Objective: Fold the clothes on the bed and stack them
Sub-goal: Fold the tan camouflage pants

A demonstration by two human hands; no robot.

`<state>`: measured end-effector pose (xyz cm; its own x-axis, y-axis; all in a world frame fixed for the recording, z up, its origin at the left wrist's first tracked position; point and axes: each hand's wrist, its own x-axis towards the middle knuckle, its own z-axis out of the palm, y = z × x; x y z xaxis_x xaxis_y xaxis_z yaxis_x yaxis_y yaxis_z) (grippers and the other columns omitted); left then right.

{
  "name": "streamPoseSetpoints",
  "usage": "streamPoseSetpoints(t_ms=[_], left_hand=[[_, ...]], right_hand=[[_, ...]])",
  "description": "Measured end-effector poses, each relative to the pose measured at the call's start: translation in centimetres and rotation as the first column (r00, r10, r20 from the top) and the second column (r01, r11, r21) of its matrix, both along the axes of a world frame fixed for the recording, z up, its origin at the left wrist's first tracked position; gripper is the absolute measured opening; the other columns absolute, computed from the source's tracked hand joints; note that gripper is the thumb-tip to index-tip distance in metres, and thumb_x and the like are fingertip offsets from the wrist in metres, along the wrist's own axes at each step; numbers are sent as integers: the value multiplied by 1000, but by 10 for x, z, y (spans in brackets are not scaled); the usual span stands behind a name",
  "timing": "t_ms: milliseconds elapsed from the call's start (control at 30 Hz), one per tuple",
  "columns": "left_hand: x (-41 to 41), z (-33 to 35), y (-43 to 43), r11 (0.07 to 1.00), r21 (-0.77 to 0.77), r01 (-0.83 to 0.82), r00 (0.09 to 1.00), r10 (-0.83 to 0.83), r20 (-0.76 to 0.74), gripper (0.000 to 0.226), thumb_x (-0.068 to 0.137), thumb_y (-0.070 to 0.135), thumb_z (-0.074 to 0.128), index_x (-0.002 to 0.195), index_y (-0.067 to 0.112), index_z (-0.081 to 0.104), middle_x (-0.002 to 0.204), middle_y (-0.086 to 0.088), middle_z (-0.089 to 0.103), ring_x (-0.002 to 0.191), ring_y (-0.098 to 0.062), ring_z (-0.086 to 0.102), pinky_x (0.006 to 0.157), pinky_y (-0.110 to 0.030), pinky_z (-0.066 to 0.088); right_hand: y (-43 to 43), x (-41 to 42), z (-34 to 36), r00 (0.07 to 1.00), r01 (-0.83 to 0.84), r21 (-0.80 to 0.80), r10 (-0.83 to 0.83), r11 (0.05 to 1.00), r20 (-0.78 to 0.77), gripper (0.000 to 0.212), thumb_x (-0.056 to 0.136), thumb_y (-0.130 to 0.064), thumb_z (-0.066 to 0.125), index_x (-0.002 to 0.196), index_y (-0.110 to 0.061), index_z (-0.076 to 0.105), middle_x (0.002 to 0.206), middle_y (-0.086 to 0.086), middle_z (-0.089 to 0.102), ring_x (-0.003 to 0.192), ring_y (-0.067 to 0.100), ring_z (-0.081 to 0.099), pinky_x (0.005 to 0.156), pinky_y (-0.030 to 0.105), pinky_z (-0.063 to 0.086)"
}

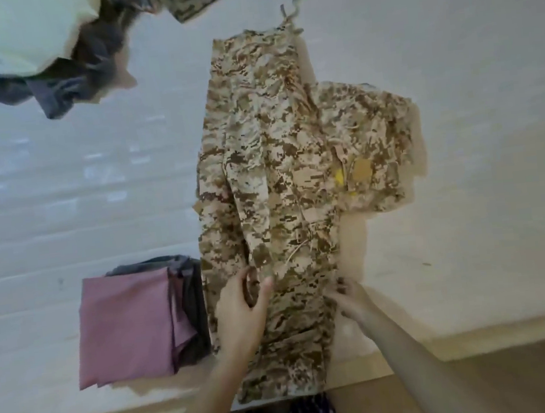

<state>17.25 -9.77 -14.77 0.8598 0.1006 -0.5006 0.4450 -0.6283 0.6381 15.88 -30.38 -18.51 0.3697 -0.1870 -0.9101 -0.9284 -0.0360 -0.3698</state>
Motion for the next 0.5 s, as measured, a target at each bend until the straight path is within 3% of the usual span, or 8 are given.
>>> streamPoseSetpoints(t_ms=[100,167,200,267,367,433,500], left_hand=[[-1,1,-4,975,175,137,989,-145,38,74,77,71,53,134,23,45,129,7,51,122,-15,45,102,-40,40],[1,0,-5,948,255,190,977,-208,47,53,83,48,64,125,19,53,123,3,56,118,-19,48,98,-36,39],[3,1,-4,958,227,176,978,-196,69,36,86,35,65,116,18,57,113,2,60,109,-19,53,89,-30,43],[8,5,3,999,9,44,996,-44,81,6,89,21,63,94,21,58,88,8,64,84,-12,61,65,-15,44],[9,8,27,885,-386,-262,964,261,-55,7,91,22,61,84,23,59,75,5,67,65,-1,61,54,-9,46],[5,2,47,805,-413,-427,903,403,-149,9,91,29,61,85,23,61,76,6,67,72,-7,63,57,-13,49],[-4,-9,65,837,-291,-463,886,439,-149,12,91,32,60,89,21,62,83,4,66,82,-13,63,63,-16,48]], right_hand=[[5,-12,-8,997,26,21,-27,999,72,43,83,-30,70,119,-14,55,112,3,62,97,15,59,81,28,50],[7,-15,-3,987,41,25,-44,999,157,38,79,-31,75,111,-21,59,107,-2,65,90,5,60,70,18,47],[7,-17,-1,982,38,56,-48,998,181,39,74,-34,78,108,-25,59,105,-6,66,92,3,60,71,17,47],[7,-20,5,985,38,182,-67,983,159,58,60,-46,83,110,-28,59,107,-8,68,98,6,63,82,23,50],[12,-32,10,994,-11,347,-28,938,107,74,47,-56,86,110,-25,63,111,-6,70,105,14,65,94,33,49],[26,-39,13,996,-36,399,2,916,85,71,49,-53,85,110,-25,63,114,-4,69,107,14,63,97,34,48],[44,-49,12,997,-44,412,16,910,71,71,56,-41,84,118,-22,55,120,-2,64,112,15,59,101,37,45]])
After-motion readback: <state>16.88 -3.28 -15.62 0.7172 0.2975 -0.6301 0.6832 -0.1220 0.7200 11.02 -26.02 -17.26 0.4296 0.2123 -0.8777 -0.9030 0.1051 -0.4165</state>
